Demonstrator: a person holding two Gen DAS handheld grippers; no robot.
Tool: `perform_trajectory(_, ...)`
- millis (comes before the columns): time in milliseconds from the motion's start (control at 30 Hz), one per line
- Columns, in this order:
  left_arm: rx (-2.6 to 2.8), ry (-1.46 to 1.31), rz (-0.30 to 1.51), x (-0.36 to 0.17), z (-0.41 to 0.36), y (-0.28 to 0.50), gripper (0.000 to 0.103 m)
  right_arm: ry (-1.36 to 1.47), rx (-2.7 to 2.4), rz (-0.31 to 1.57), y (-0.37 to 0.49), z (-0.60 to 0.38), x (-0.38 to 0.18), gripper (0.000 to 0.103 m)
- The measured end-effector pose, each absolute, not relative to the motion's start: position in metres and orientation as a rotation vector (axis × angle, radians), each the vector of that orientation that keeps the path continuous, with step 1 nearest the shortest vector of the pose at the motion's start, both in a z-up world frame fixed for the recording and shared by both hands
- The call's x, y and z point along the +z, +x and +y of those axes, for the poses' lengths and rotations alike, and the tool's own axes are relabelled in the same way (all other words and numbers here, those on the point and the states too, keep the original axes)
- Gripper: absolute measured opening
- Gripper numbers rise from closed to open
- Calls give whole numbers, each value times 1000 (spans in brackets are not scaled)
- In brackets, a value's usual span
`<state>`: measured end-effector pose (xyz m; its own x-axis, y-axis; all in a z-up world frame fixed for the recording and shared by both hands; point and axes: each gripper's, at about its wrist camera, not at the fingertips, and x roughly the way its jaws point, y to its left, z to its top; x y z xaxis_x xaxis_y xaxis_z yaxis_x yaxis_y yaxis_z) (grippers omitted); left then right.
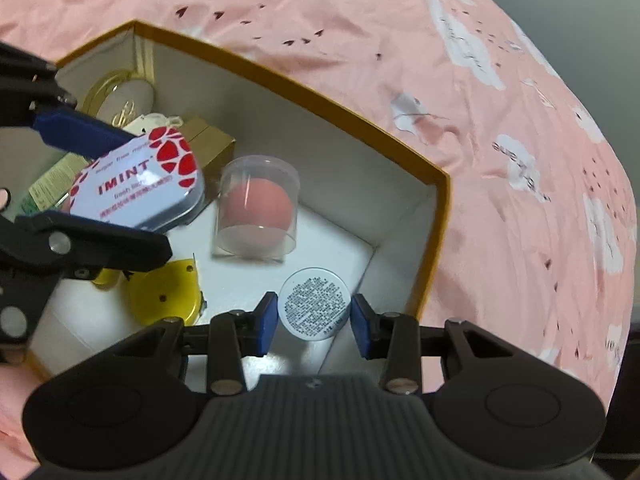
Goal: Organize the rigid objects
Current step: 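Lower the jar and mint tin into the box and open both grippers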
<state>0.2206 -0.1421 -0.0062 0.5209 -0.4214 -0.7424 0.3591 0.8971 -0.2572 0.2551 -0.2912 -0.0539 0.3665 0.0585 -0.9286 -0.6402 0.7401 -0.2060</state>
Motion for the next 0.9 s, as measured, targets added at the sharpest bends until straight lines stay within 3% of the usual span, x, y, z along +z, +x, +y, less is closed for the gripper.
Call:
perform_trajectory(500, -467, -78, 959, -17, -144, 227, 57, -703, 539, 1138, 265, -279, -63, 39)
perform_trajectory(633, -473, -76, 962, -16, -146, 225, 57, -687, 525, 1113, 262, -281, -54, 49)
perform_trajectory(900, -546, -133, 1017, -18, -153, 223, 57, -690, 528, 1017, 238, -297, -18, 56)
